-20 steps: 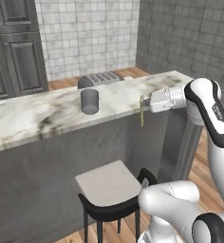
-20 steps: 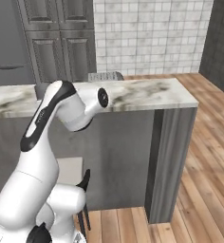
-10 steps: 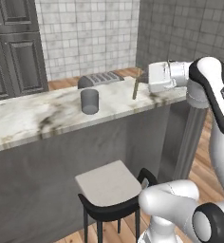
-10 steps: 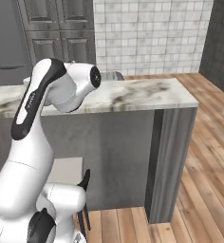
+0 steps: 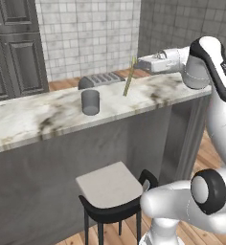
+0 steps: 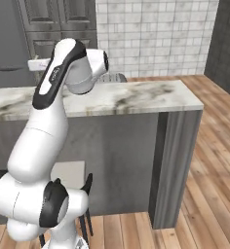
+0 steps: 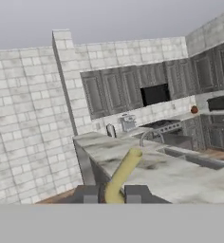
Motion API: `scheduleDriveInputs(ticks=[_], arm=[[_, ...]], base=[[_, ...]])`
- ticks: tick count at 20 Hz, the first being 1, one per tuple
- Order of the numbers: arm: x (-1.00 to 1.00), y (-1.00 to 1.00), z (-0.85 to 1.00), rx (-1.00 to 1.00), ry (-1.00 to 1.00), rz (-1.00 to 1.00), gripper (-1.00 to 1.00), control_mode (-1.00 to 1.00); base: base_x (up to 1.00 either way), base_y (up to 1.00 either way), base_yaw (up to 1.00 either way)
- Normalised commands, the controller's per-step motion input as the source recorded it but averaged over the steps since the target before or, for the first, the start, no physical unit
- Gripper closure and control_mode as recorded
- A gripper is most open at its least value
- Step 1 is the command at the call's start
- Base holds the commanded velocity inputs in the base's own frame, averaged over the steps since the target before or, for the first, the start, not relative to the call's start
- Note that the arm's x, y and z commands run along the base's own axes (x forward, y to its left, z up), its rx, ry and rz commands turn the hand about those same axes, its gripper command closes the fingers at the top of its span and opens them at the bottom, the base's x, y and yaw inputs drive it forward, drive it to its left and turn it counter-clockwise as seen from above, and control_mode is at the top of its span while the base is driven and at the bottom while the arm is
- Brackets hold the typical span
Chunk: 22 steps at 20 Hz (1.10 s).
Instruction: Take a straw from the drawer in front and place it inside the glass cup on the dining counter.
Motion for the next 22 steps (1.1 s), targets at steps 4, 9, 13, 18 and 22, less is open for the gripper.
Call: scheduleDriveInputs(ticks=[4, 9, 13, 18, 22], arm=[[0.39, 0.47, 0.0, 0.05, 0.2, 0.25, 1.0, -1.0], [0.57, 0.52, -0.01, 0.01, 0.07, 0.16, 1.0, -1.0], [0.52, 0.38, 0.0, 0.0, 0.0, 0.11, 1.0, -1.0], [0.38, 0.18, 0.0, -0.01, -0.01, 0.06, 1.0, -1.0], [0.42, 0.01, 0.0, -0.02, -0.01, 0.02, 1.0, -1.0]], base=[[0.0, 0.0, 0.0], [0.0, 0.0, 0.0], [0.0, 0.0, 0.0], [0.0, 0.0, 0.0], [0.0, 0.0, 0.0]])
